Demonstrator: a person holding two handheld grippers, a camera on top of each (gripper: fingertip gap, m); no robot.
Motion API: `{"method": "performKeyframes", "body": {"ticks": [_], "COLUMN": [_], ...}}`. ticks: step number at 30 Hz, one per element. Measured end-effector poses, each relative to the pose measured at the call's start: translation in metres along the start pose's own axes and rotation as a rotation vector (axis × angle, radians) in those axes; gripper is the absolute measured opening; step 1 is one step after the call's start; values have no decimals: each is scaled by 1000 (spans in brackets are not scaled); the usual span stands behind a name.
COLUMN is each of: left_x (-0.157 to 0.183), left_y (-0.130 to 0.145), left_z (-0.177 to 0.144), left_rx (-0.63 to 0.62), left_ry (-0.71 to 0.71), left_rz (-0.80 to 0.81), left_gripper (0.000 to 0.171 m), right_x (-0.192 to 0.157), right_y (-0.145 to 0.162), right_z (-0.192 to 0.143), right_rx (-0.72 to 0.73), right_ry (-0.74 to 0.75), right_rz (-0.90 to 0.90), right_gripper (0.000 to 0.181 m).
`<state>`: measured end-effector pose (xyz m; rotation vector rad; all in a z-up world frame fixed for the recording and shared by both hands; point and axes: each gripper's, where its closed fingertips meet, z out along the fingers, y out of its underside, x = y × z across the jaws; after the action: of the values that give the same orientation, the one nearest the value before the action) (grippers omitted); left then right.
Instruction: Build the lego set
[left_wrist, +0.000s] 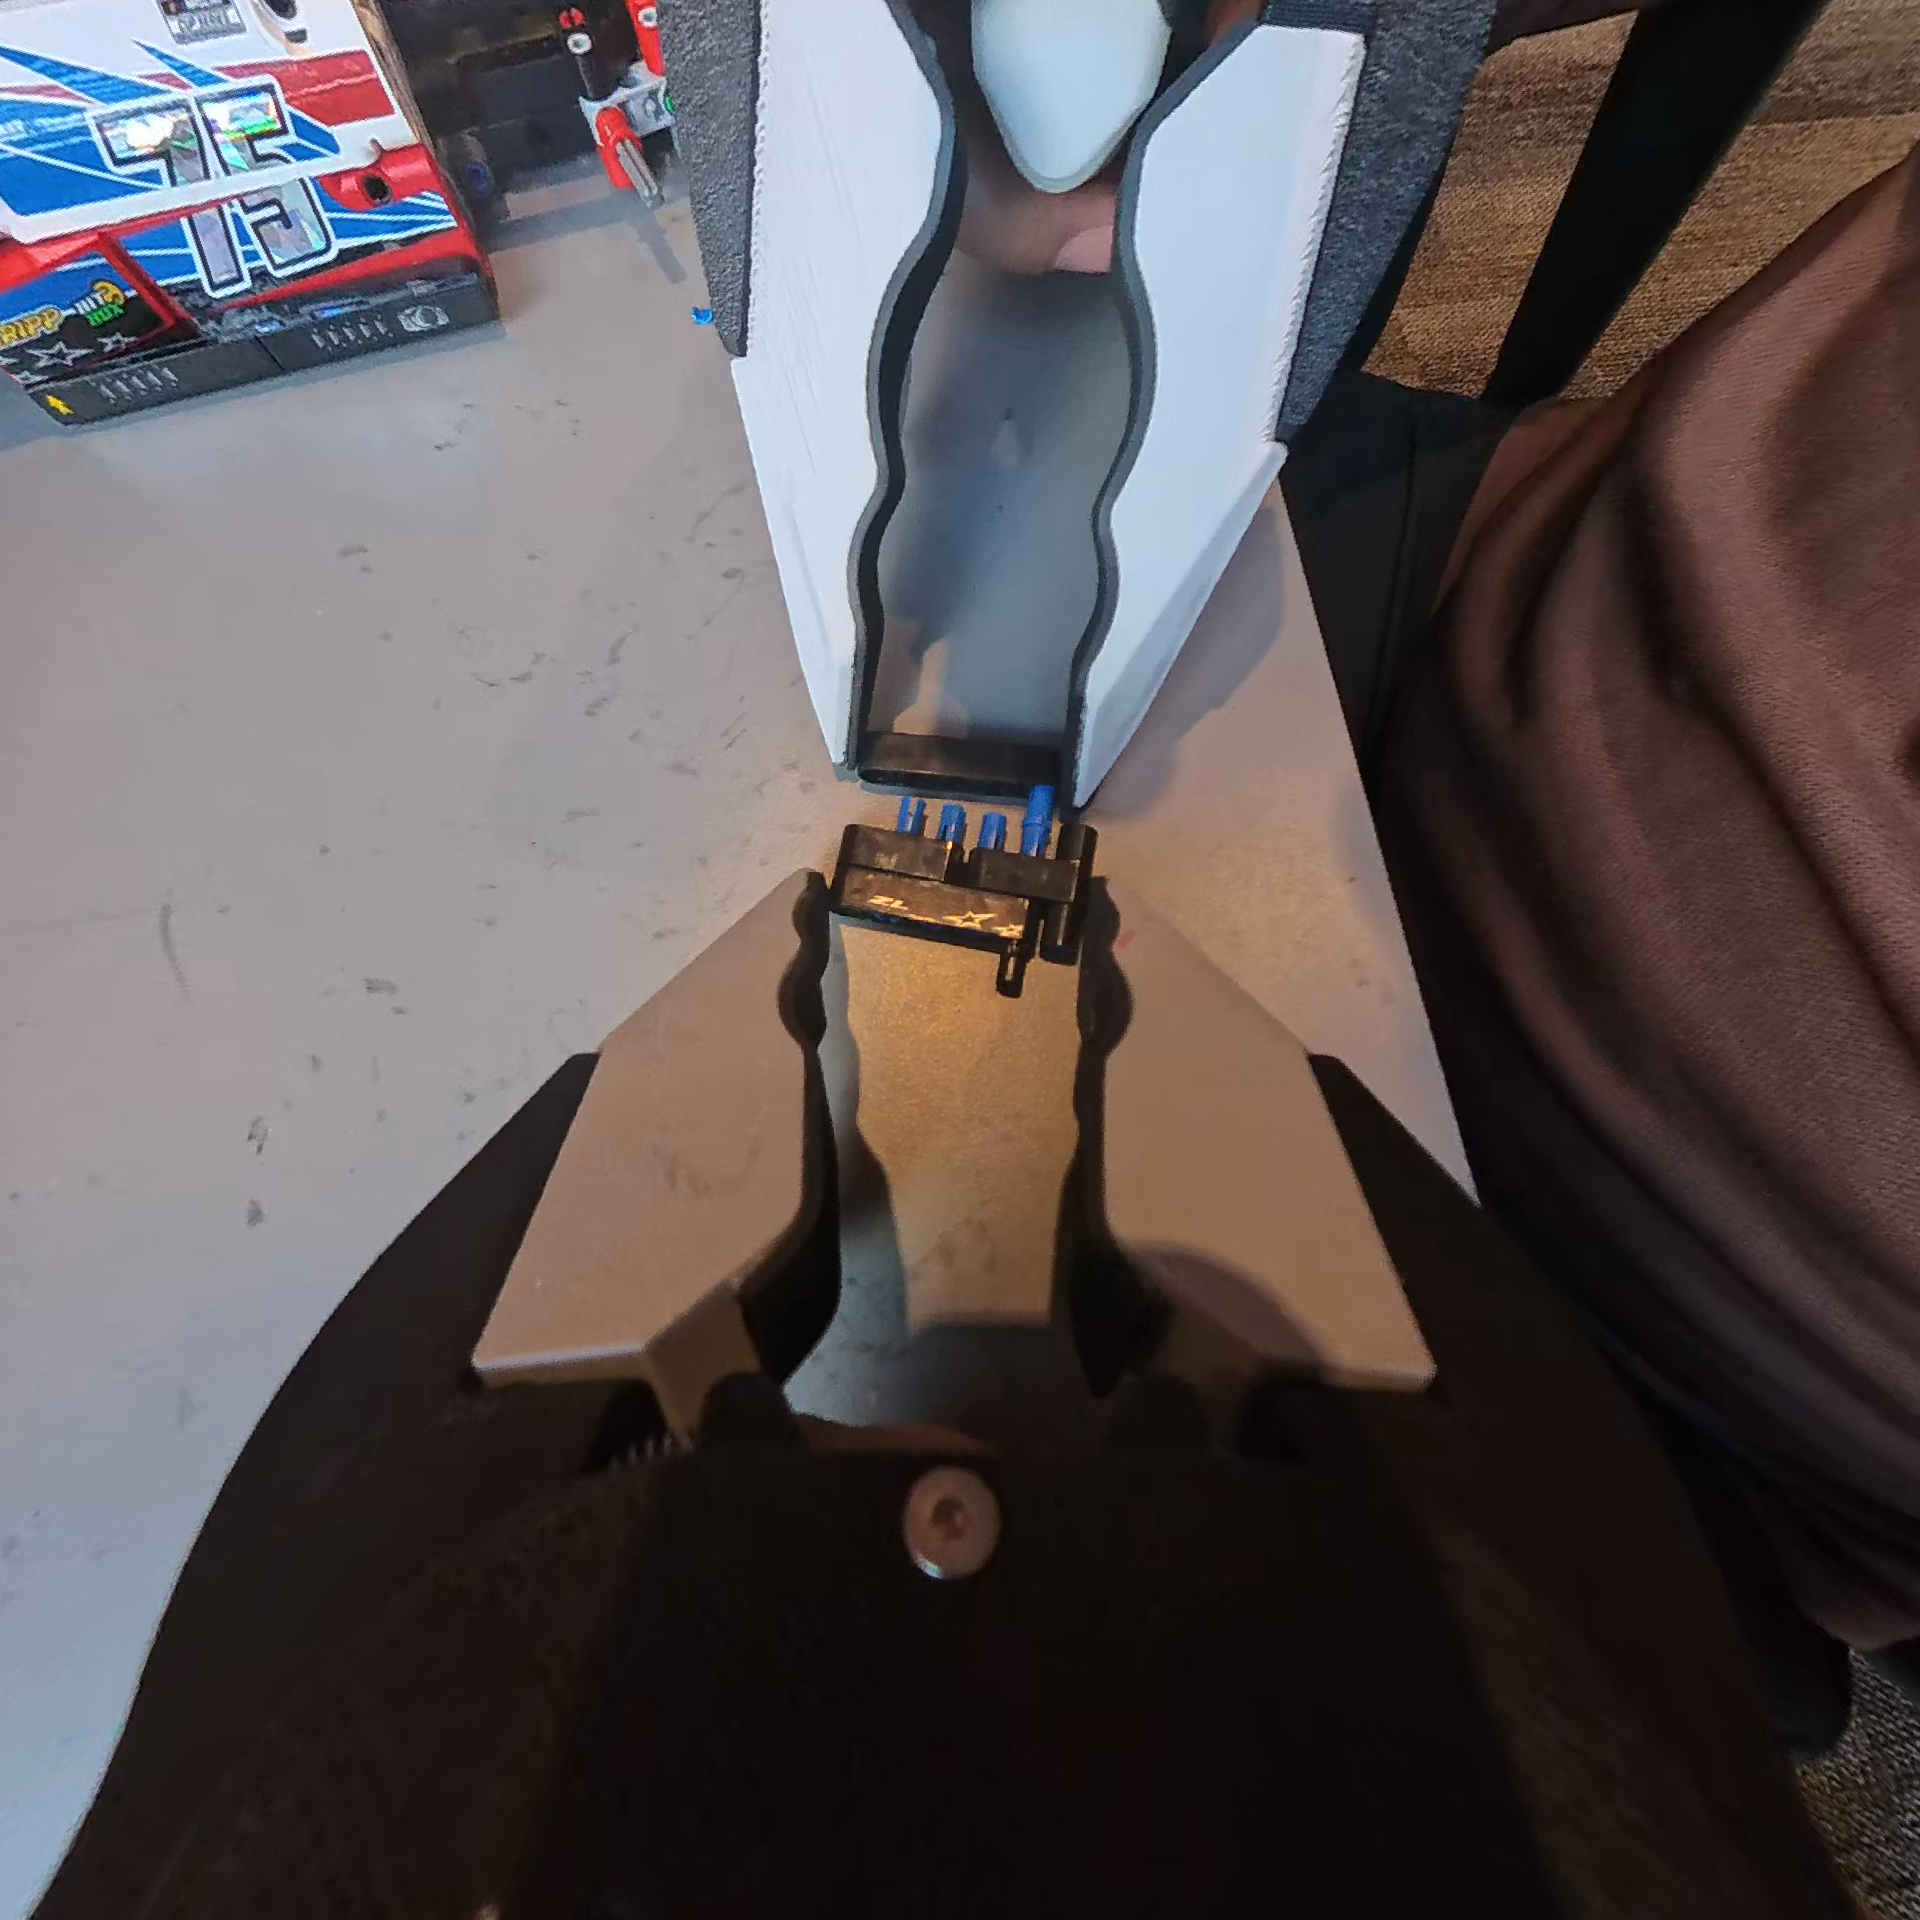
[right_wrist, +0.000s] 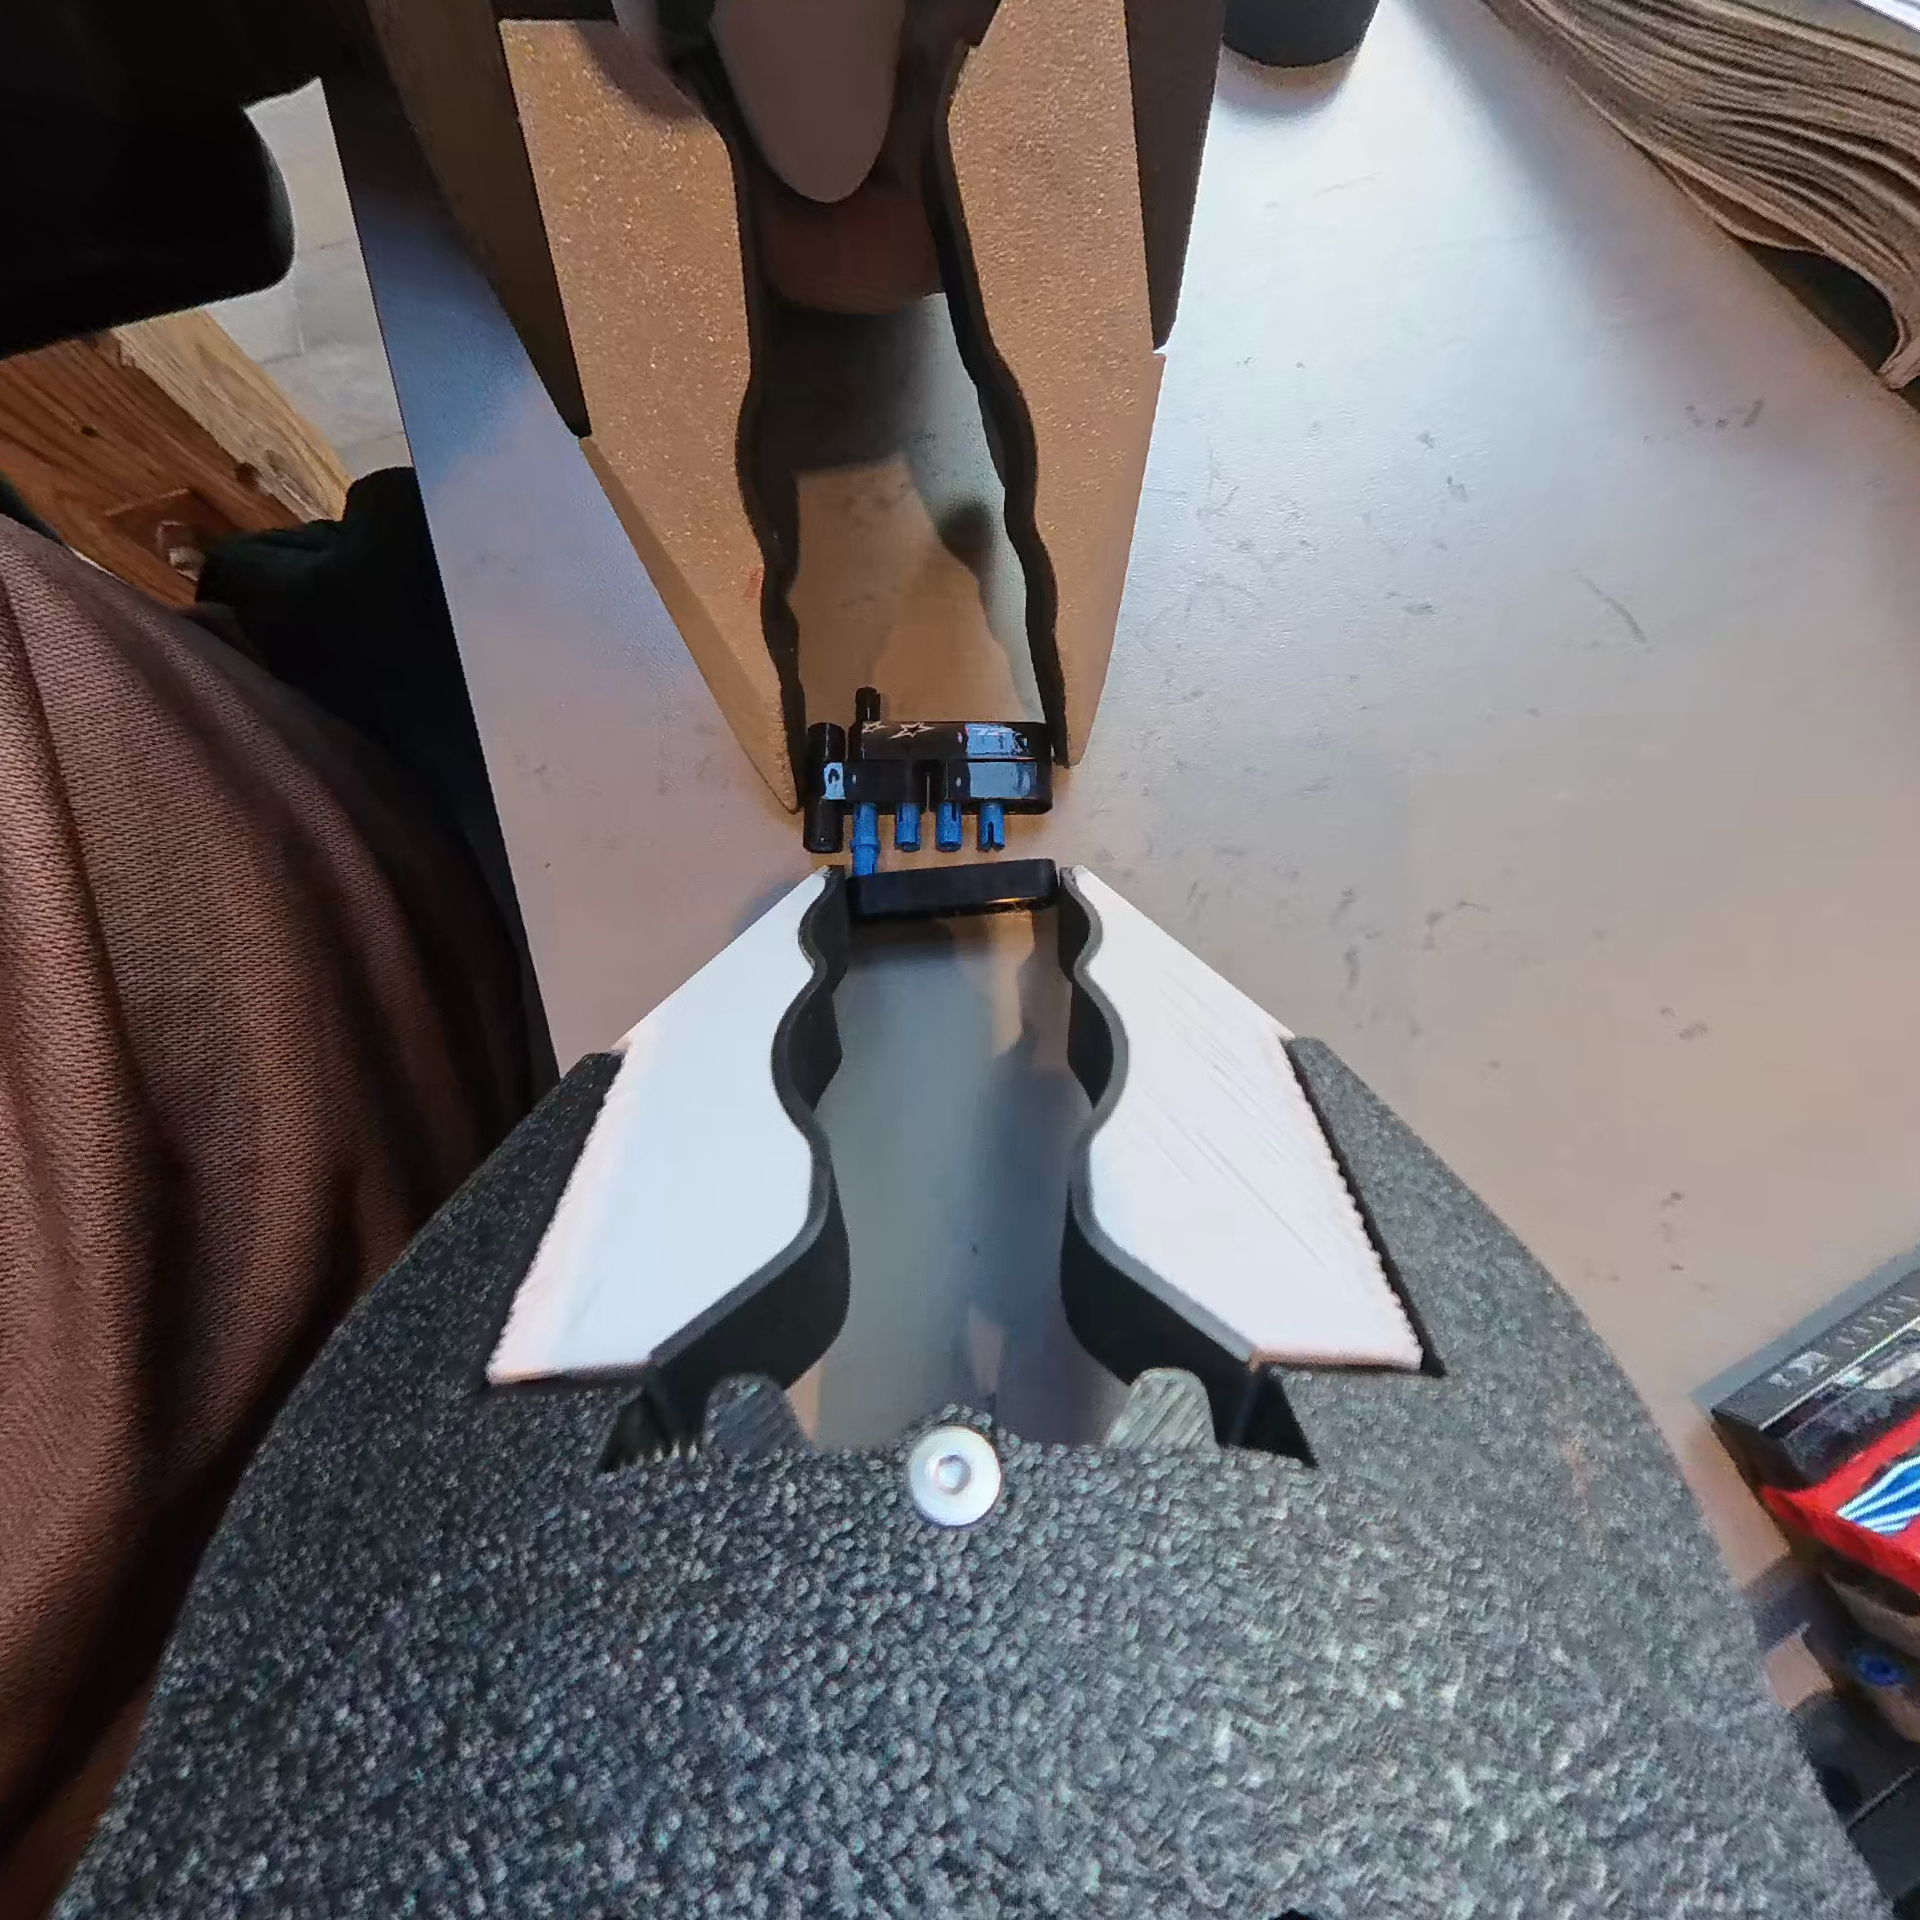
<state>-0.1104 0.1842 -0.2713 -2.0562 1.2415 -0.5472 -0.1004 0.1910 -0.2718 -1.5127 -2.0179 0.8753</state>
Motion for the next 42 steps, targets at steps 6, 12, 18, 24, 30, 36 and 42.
{"method": "performKeyframes", "body": {"ticks": [6, 12, 18, 24, 30, 36, 42], "left_x": [0, 0, 0, 0, -6, -28, -47], "left_y": [0, 0, 0, 0, 1, 4, 7], "left_z": [0, 0, 0, 0, -2, -5, -8], "left_rx": [0, 0, 0, 1, 2, 7, 8], "left_ry": [2, 7, 8, 11, 7, -36, -104], "left_rz": [2, 3, 3, 6, -7, -67, -130], "left_gripper": [47, 47, 47, 47, 47, 47, 47], "right_x": [0, 0, 0, -1, 3, 28, 61], "right_y": [0, 0, -1, -1, -2, -1, 2], "right_z": [0, 0, 1, 1, 1, -3, -9], "right_rx": [4, 6, 8, 10, 12, 23, 27], "right_ry": [-8, -20, -31, -42, -32, 71, 207], "right_rz": [0, 0, -6, -12, -24, -41, 36], "right_gripper": [41, 41, 41, 41, 41, 41, 42]}}
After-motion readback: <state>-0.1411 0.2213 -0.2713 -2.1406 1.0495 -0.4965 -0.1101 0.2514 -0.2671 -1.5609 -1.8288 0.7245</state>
